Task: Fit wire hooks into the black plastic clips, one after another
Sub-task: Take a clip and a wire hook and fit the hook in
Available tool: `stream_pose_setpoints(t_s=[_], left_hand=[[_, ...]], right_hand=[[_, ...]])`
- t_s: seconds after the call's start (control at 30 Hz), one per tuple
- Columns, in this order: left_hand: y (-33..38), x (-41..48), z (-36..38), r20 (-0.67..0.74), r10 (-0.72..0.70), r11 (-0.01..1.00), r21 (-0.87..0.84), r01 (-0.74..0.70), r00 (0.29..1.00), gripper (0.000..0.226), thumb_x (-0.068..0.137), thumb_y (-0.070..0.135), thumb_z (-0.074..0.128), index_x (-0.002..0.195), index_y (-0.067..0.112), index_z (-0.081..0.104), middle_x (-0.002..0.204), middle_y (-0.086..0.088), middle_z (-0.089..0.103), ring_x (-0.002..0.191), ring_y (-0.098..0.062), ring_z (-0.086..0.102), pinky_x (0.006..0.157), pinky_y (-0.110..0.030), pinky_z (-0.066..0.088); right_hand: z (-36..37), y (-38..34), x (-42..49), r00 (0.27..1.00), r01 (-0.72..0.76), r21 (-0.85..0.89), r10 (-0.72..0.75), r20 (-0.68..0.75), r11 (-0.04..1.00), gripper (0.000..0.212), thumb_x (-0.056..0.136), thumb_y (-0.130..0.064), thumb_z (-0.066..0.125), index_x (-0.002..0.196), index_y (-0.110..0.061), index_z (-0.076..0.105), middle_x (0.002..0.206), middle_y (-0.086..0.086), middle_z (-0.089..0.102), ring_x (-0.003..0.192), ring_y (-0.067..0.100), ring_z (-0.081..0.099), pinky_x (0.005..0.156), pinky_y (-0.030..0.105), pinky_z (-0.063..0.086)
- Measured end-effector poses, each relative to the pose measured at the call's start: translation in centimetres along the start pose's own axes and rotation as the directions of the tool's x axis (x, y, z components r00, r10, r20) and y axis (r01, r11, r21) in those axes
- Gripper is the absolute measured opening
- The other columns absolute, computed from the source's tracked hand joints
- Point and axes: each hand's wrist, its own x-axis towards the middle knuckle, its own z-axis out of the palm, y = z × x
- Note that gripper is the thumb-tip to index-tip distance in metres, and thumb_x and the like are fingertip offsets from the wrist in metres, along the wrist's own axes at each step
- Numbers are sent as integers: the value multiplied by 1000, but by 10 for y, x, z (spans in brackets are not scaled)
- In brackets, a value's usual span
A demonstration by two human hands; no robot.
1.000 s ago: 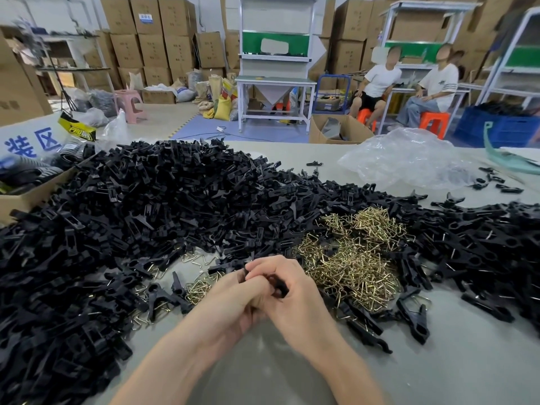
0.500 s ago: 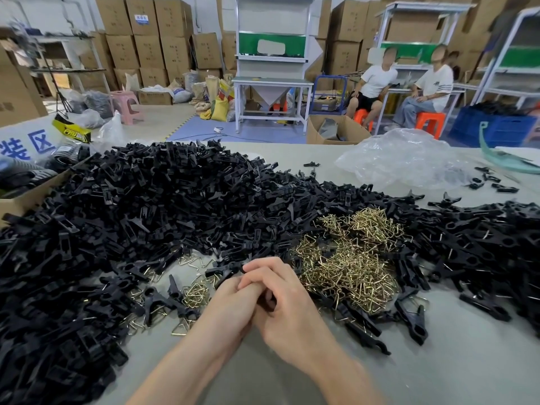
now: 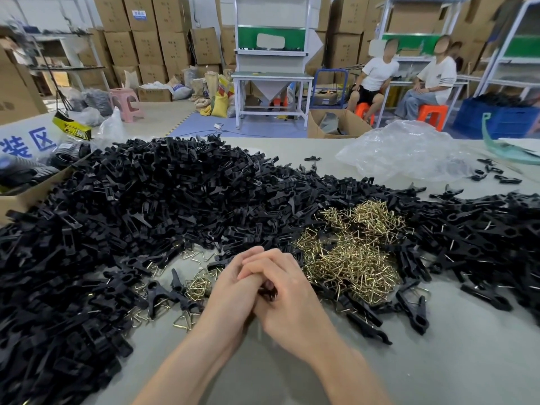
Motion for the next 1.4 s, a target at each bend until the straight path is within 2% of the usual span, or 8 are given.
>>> stream_pose_setpoints(t_s=[0.23,0.33,0.5,0.67,0.8,1.0,1.13,1.4], left_hand=[[-3,2,-2,42,-6,999,-43,8,999,49,78,-1,53,116,24,70,107,-7,76,101,-20,73,74,-24,58],[-5,5,-2,17,18,999,38,-18,1000,50,90,-6,48,120,28,69,108,-4,77,104,-18,72,82,-27,57],[-4,4,-3,-17,60,991,118,-58,998,53,92,-6,47,119,34,69,103,1,78,98,-13,73,73,-18,57],[-2,3,-3,-17,63,989,132,-60,998,47,95,-4,49,117,33,70,110,0,76,107,-16,71,95,-36,54],[-2,3,-4,-12,67,988,140,-65,998,49,93,-4,49,112,34,72,113,-2,75,110,-19,69,99,-43,53],[-1,1,-3,-11,85,984,161,-82,996,52,87,-4,49,105,38,73,106,-4,76,104,-20,72,86,-34,55],[0,1,-2,-27,94,982,167,-88,995,49,70,10,51,104,36,74,103,-3,77,101,-18,73,88,-34,55],[-1,3,-3,-49,101,970,227,-88,994,50,87,-10,45,107,26,73,99,-1,78,98,-16,73,80,-28,55]], right_hand=[[-1,-5,0,999,33,0,-33,-2,999,41,72,-9,57,105,-31,62,117,-21,57,112,6,52,98,17,41],[-1,-5,0,1000,27,-6,-27,-5,1000,39,72,-13,54,106,-30,63,117,-20,58,111,8,53,96,21,44],[-1,-5,1,999,42,-13,-42,-26,999,37,72,-15,55,105,-28,65,117,-19,60,110,10,55,96,26,47],[-3,-5,1,999,41,14,-41,-20,999,31,77,-14,61,104,-28,66,117,-19,60,110,9,55,96,23,46],[-4,-5,1,999,42,26,-41,-33,999,31,77,-8,66,101,-27,67,115,-18,61,112,11,56,97,20,44],[-4,-5,0,999,40,5,-40,-14,999,32,75,-6,69,103,-22,69,114,-13,64,110,14,57,95,27,47],[-4,-7,0,1000,23,0,-23,8,1000,32,74,-8,67,103,-20,69,112,-12,64,106,13,56,92,29,49],[-5,-10,0,999,-8,17,7,36,1000,35,72,-11,64,104,-23,69,109,-14,64,103,9,55,91,30,49]])
